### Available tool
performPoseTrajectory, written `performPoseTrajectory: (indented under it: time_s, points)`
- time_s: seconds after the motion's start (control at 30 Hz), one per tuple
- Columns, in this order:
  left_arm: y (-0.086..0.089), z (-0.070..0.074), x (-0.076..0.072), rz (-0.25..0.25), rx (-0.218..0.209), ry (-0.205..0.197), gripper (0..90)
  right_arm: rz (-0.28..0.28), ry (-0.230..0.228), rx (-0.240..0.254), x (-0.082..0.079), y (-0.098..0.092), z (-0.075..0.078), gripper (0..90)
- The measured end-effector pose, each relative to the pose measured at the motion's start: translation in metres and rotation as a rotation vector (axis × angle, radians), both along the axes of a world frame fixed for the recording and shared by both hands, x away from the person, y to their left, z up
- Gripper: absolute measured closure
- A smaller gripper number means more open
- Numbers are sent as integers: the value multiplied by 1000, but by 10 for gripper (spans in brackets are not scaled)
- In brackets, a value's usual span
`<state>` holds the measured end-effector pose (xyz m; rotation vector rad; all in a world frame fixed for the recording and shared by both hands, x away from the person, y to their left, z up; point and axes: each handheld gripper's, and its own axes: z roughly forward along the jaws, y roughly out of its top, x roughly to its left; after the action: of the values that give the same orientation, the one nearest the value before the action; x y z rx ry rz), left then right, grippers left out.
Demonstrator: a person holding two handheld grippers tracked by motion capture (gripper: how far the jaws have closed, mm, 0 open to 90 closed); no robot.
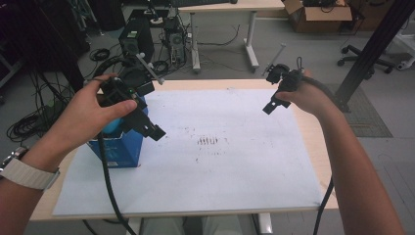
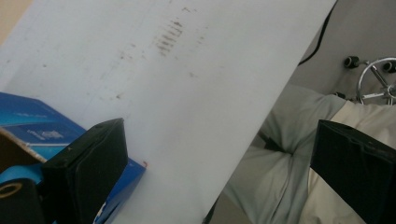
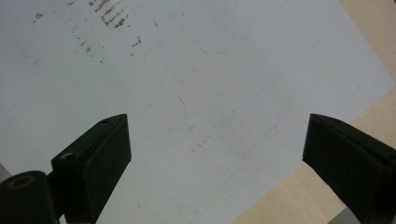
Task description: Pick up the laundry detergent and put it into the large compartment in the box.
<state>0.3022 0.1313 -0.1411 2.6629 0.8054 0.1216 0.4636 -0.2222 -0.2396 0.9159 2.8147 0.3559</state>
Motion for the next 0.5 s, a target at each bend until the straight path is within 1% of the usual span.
performPoseTrajectory:
  time_s: [0.1,0.2,0.3,0.43,0.5]
  points:
    - [-5,-3,0,-22,-6,7,44,2,1,0,1,0,-1,76]
    - [-10,-5,0,-37,12,14,44,3,2,-3,1,0,-1,76]
    - [-12,-6,-1,-48,15,11,45,-2,-2,1,2,-1,0,76]
    - [-14,-6,-2,-50,18,7,44,-2,-4,2,-2,-2,2,76]
    - [-15,-6,-3,-48,28,7,44,-1,-5,0,-2,-3,2,76]
